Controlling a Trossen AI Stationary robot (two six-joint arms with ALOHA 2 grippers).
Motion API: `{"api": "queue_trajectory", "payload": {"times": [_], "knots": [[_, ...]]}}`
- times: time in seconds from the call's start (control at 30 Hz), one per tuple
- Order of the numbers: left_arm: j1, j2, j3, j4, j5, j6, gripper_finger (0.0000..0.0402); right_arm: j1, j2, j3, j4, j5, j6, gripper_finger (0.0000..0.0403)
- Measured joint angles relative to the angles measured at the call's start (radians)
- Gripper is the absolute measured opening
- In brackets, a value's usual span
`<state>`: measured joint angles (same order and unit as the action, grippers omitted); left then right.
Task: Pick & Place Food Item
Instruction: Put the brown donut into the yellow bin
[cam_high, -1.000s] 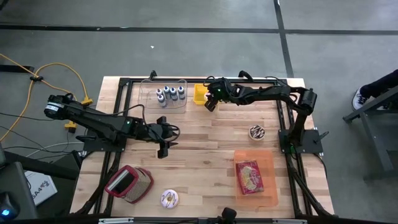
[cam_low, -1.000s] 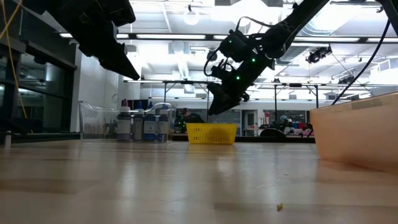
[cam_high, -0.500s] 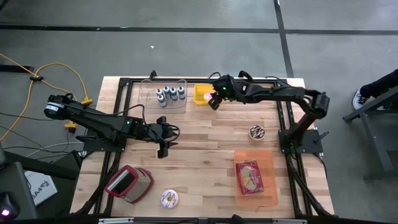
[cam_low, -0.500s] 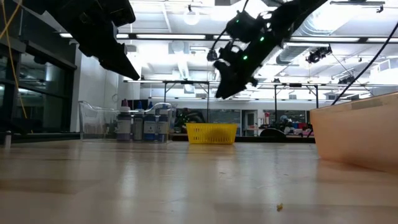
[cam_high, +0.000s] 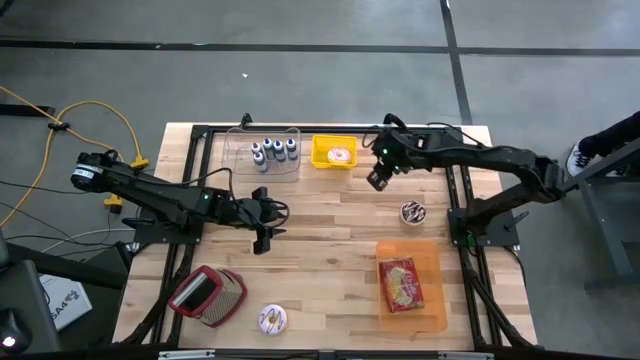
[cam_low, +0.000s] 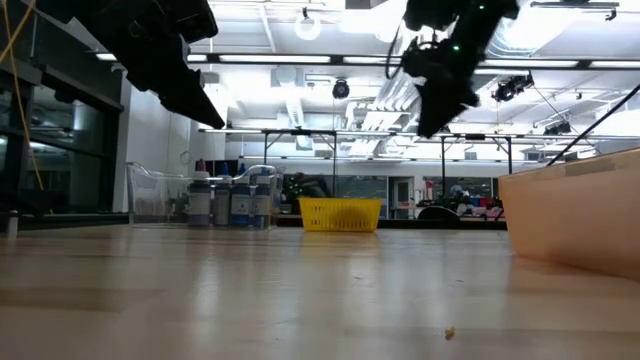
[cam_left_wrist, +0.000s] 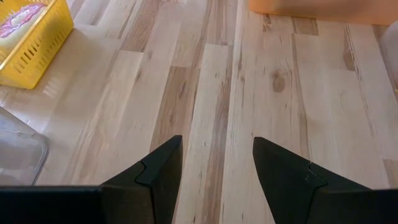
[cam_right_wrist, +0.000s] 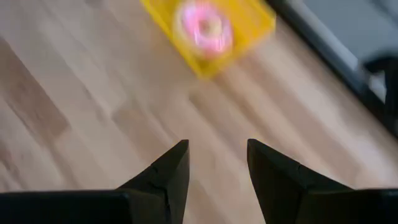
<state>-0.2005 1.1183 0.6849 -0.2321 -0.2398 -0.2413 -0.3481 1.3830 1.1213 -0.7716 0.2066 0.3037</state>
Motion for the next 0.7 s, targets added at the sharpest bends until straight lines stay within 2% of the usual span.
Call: {"api": "queue_trajectory", "payload": {"times": [0.27, 0.47, 0.7], "knots": [[0.0, 0.0, 0.0, 0.001, 0.0, 0.0, 0.0188, 0.061, 0.007, 0.0, -0.25, -0.024, 0.278, 0.0148], [0.0, 0.0, 0.0, 0.005, 0.0, 0.002, 0.0188, 0.111, 0.014, 0.0, -0.303, -0.105, 0.495, 0.0148], [0.0, 0.0, 0.0, 0.037, 0.0, 0.004, 0.0188, 0.193, 0.016, -0.032, -0.353, -0.107, 0.724, 0.0148]]}}
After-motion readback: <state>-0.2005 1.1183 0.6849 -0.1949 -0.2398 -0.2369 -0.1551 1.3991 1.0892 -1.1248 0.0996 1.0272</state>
